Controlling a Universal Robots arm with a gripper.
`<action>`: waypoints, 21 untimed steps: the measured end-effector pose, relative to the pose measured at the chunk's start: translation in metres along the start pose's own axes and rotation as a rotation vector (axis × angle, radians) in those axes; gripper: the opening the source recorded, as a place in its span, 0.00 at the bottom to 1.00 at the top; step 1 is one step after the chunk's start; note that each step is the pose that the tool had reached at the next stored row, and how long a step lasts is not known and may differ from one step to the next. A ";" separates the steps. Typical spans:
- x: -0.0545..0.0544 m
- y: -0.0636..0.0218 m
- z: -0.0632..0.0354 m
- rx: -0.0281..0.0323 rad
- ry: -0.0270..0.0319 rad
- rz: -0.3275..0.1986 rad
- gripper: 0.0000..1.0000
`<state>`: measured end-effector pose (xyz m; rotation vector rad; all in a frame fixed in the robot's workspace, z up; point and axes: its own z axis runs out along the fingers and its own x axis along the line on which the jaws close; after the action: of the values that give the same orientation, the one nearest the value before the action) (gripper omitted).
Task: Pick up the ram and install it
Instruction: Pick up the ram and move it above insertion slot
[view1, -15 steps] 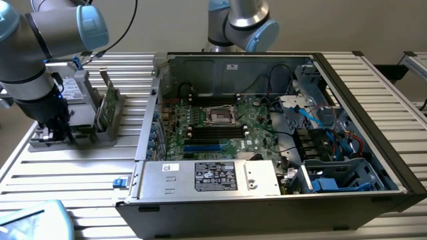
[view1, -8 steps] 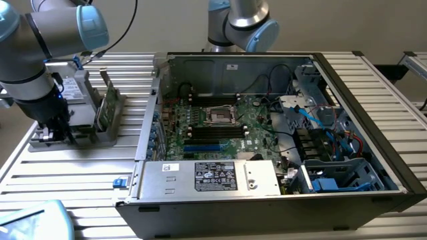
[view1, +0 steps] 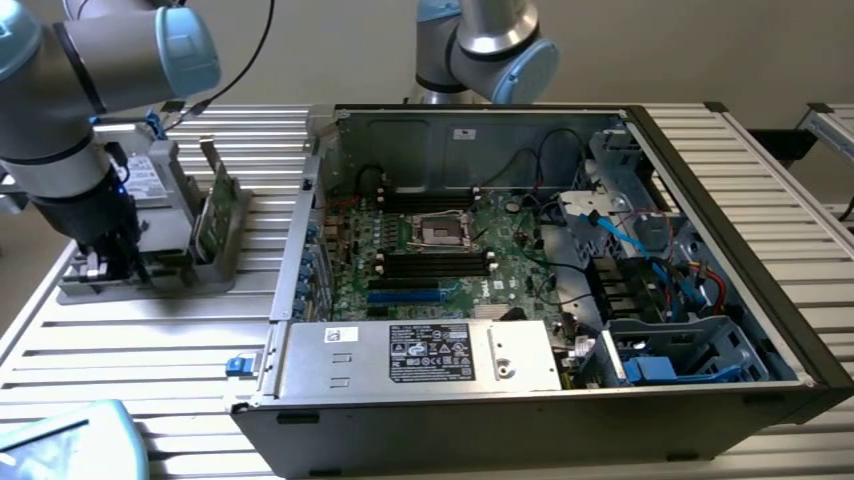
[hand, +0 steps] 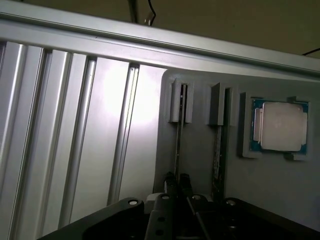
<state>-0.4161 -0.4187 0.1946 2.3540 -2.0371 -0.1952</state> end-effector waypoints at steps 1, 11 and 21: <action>0.000 -0.0005 -0.0003 -0.0011 -0.0003 0.000 0.14; 0.000 -0.0041 -0.0051 -0.0126 -0.0020 0.001 0.14; 0.000 -0.0034 -0.0136 -0.0142 -0.0022 0.001 0.14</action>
<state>-0.4114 -0.4187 0.2078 2.3455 -2.0310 -0.2116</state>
